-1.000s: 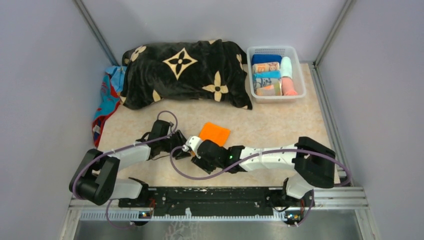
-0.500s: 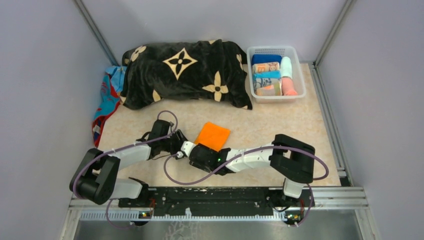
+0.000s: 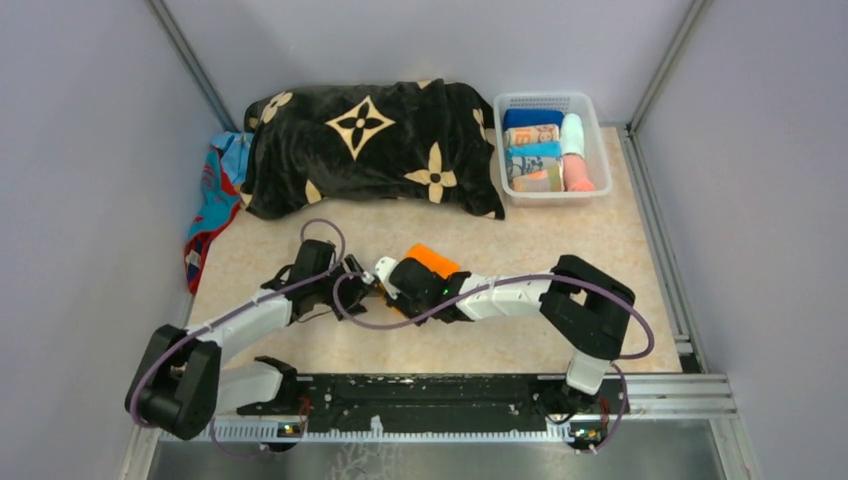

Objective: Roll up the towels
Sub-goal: Roll the towel at the center of the board.

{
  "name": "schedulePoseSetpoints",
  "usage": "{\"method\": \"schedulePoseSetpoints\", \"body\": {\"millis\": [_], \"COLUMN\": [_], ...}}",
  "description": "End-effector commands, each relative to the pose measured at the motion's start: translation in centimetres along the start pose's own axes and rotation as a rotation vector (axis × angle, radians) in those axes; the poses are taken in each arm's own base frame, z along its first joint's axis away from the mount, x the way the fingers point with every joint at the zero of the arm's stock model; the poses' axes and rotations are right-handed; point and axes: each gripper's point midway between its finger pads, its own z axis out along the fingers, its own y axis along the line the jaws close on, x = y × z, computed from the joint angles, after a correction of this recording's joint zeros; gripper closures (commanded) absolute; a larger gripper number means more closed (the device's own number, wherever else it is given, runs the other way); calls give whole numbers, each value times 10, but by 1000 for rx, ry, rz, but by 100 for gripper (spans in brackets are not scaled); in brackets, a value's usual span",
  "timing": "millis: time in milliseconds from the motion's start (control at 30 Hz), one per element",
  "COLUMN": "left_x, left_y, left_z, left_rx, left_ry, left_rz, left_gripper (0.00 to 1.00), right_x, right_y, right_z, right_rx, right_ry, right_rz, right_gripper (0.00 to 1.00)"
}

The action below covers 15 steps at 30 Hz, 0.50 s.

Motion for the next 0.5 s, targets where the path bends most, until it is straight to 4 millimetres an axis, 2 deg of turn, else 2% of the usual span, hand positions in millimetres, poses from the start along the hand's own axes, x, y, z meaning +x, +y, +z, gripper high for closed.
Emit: {"method": "schedulePoseSetpoints", "body": {"millis": [0, 133, 200, 367, 467], "left_x": [-4, -5, -3, 6, 10], "left_y": [18, 13, 12, -3, -4], "left_z": [-17, -32, -37, -38, -33], "left_rx": [-81, -52, -31, 73, 83], "left_ry": [-63, -104, -112, -73, -45], "left_rz": [24, 42, 46, 48, 41], "left_gripper": [24, 19, 18, 19, 22], "right_x": [-3, -25, -30, -19, -10], "right_y": [60, 66, 57, 37, 28], "right_z": [-6, -12, -13, -9, -3], "right_rx": [-433, -634, -702, -845, -875], "right_ry": [-2, -57, -79, -65, -37], "right_rz": [218, 404, 510, 791, 887], "right_gripper": [85, 86, 86, 85, 85]}}
